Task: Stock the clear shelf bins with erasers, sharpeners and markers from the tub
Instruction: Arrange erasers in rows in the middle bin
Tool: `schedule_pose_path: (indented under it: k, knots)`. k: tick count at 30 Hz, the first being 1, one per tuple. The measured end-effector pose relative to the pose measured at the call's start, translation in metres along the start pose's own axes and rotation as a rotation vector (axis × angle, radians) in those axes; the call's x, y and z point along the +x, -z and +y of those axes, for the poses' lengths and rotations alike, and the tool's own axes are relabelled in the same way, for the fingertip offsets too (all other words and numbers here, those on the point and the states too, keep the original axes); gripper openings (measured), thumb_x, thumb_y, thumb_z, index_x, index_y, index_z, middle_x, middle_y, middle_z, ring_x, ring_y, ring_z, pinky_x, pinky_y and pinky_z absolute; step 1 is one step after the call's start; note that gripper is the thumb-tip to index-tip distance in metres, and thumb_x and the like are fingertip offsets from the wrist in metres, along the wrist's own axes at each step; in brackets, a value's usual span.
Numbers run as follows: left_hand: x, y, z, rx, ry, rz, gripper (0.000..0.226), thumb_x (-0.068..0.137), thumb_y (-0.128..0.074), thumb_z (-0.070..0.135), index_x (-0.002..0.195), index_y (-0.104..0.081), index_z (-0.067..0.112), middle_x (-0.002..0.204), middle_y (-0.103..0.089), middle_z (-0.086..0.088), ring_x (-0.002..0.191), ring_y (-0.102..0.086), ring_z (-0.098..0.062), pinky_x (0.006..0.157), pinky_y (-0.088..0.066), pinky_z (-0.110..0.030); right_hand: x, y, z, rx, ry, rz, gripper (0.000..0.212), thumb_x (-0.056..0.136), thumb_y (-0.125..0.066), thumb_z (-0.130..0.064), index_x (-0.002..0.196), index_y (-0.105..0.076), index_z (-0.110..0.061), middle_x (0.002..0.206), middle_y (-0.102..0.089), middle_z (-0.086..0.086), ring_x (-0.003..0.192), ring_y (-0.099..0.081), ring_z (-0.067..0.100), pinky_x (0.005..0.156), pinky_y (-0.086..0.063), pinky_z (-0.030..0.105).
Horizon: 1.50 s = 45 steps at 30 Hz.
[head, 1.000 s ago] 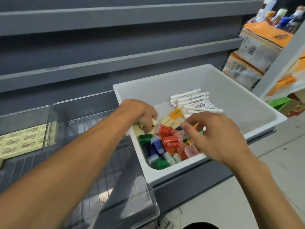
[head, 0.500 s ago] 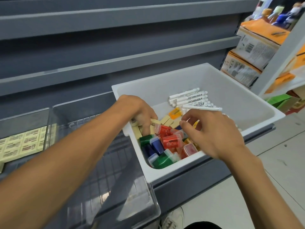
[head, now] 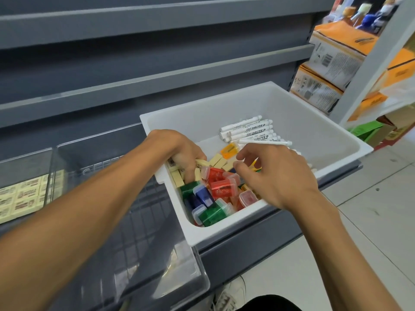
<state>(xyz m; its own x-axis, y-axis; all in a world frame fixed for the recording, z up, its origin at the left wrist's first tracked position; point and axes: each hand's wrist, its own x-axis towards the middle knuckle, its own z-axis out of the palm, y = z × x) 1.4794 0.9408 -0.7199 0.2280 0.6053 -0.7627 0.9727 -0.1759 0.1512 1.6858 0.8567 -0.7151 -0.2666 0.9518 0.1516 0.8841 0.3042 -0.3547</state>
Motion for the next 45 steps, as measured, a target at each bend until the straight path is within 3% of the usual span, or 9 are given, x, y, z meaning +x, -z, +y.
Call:
schedule_pose_path:
  k: [8, 16, 22, 27, 30, 33, 35, 38, 45]
  knots:
    - [-0.008, 0.002, 0.007, 0.103, 0.072, 0.01, 0.038, 0.079, -0.079, 0.023, 0.111, -0.059, 0.021, 0.108, -0.066, -0.002, 0.103, -0.063, -0.023, 0.096, -0.051, -0.043, 0.0, -0.002, 0.0, 0.038, -0.023, 0.038, 0.022, 0.088, -0.05, -0.052, 0.1, -0.063, -0.038, 0.085, -0.062, -0.022, 0.085, -0.06, 0.008, 0.07, -0.037, 0.027]
    - [-0.008, -0.003, 0.006, 0.08, 0.027, 0.043, 0.033, 0.08, -0.078, 0.021, 0.104, -0.057, 0.028, 0.108, -0.067, 0.0, 0.1, -0.063, -0.022, 0.084, -0.051, -0.036, 0.0, -0.002, 0.001, 0.044, -0.048, 0.035, 0.02, 0.087, -0.051, -0.05, 0.096, -0.063, -0.037, 0.082, -0.06, -0.022, 0.085, -0.061, 0.01, 0.073, -0.043, 0.029]
    - [-0.014, -0.008, 0.004, 0.023, -0.024, 0.113, 0.063, 0.08, -0.076, 0.019, 0.136, -0.05, 0.036, 0.121, -0.061, 0.006, 0.111, -0.058, -0.018, 0.1, -0.048, -0.041, 0.001, -0.004, 0.001, 0.054, -0.056, 0.061, 0.018, 0.086, -0.051, -0.051, 0.093, -0.063, -0.039, 0.075, -0.056, -0.026, 0.082, -0.061, 0.009, 0.072, -0.045, 0.029]
    - [-0.016, -0.011, 0.01, 0.072, -0.049, 0.193, 0.05, 0.086, -0.068, 0.022, 0.132, -0.053, 0.034, 0.088, -0.057, 0.016, 0.085, -0.057, -0.01, 0.091, -0.051, -0.037, 0.0, -0.004, 0.001, 0.075, -0.061, 0.073, 0.017, 0.086, -0.052, -0.049, 0.089, -0.063, -0.038, 0.076, -0.059, -0.025, 0.079, -0.06, 0.01, 0.069, -0.042, 0.029]
    - [-0.018, -0.013, 0.011, 0.114, -0.057, 0.247, 0.046, 0.086, -0.067, 0.024, 0.129, -0.054, 0.035, 0.087, -0.055, 0.013, 0.088, -0.056, -0.015, 0.081, -0.049, -0.034, 0.0, -0.004, 0.001, 0.088, -0.069, 0.082, 0.016, 0.086, -0.053, -0.048, 0.088, -0.064, -0.037, 0.076, -0.06, -0.024, 0.078, -0.06, 0.011, 0.068, -0.039, 0.028]
    - [-0.019, -0.016, 0.008, 0.192, -0.059, 0.372, 0.031, 0.085, -0.069, 0.025, 0.114, -0.058, 0.03, 0.097, -0.059, 0.004, 0.092, -0.057, -0.022, 0.075, -0.048, -0.035, 0.0, -0.004, 0.002, 0.086, -0.072, 0.09, 0.016, 0.086, -0.052, -0.048, 0.087, -0.064, -0.037, 0.076, -0.061, -0.023, 0.078, -0.06, 0.011, 0.068, -0.039, 0.028]
    - [-0.02, -0.016, 0.007, 0.25, -0.071, 0.558, 0.018, 0.087, -0.065, 0.021, 0.099, -0.053, 0.028, 0.086, -0.054, 0.005, 0.084, -0.053, -0.022, 0.065, -0.04, -0.033, 0.001, -0.005, 0.002, 0.081, -0.074, 0.093, 0.017, 0.086, -0.052, -0.048, 0.087, -0.064, -0.037, 0.076, -0.061, -0.023, 0.078, -0.06, 0.011, 0.067, -0.04, 0.028]
    - [-0.024, -0.009, 0.007, 0.217, -0.076, 0.793, 0.019, 0.09, -0.061, 0.021, 0.099, -0.046, 0.03, 0.089, -0.047, 0.003, 0.083, -0.045, -0.025, 0.066, -0.031, -0.034, 0.001, -0.003, 0.0, 0.083, -0.085, 0.097, 0.016, 0.086, -0.052, -0.048, 0.087, -0.064, -0.037, 0.078, -0.061, -0.023, 0.079, -0.06, 0.011, 0.067, -0.039, 0.028]
    - [-0.023, -0.011, -0.007, -0.279, -0.182, 1.072, 0.022, 0.084, -0.071, 0.027, 0.1, -0.055, 0.029, 0.095, -0.06, 0.005, 0.091, -0.055, -0.025, 0.073, -0.039, -0.033, 0.0, -0.002, 0.001, 0.073, -0.091, 0.073, 0.015, 0.087, -0.052, -0.048, 0.088, -0.063, -0.038, 0.076, -0.057, -0.024, 0.08, -0.059, 0.012, 0.068, -0.039, 0.028]
